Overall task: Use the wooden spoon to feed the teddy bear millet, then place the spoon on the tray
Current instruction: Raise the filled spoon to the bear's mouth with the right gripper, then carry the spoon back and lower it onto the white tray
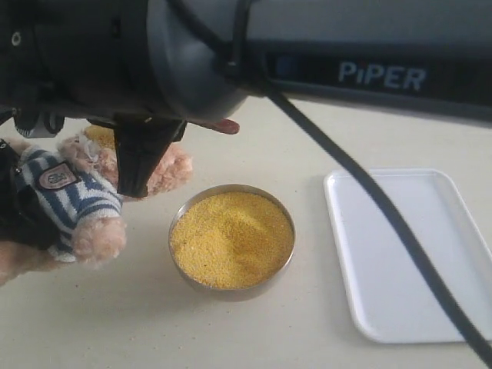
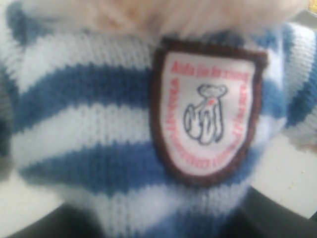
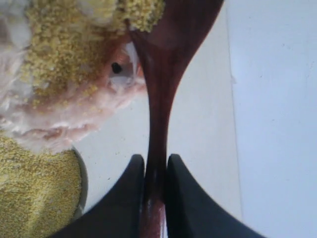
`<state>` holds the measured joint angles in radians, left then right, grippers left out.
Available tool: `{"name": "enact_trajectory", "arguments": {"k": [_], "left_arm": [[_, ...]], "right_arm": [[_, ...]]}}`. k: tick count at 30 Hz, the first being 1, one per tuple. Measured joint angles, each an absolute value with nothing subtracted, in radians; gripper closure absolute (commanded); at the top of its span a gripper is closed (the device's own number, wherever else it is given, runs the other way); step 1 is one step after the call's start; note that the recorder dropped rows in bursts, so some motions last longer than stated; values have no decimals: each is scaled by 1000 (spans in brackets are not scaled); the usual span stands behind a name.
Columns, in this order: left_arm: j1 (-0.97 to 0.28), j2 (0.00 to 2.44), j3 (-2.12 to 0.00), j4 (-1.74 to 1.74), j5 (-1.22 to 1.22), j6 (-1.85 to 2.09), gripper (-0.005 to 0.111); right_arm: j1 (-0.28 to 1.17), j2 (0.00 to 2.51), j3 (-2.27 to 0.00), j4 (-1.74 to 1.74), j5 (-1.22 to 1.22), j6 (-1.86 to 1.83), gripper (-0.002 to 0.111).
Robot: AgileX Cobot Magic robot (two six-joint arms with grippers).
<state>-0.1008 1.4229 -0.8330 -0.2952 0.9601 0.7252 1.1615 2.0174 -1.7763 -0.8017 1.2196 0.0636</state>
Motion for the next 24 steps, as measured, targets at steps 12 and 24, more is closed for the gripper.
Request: {"name": "enact_trajectory", "arguments": {"k": [12,24], "left_arm": [[-101,1423,-833,-295,957,718,103],[-101,1423,-833,-299,947,669,103]], "right_arm": [[1193,2017,-1690,-962,1220,133,109],[1149,1960,-1689,-862,1212,167,109]]}}
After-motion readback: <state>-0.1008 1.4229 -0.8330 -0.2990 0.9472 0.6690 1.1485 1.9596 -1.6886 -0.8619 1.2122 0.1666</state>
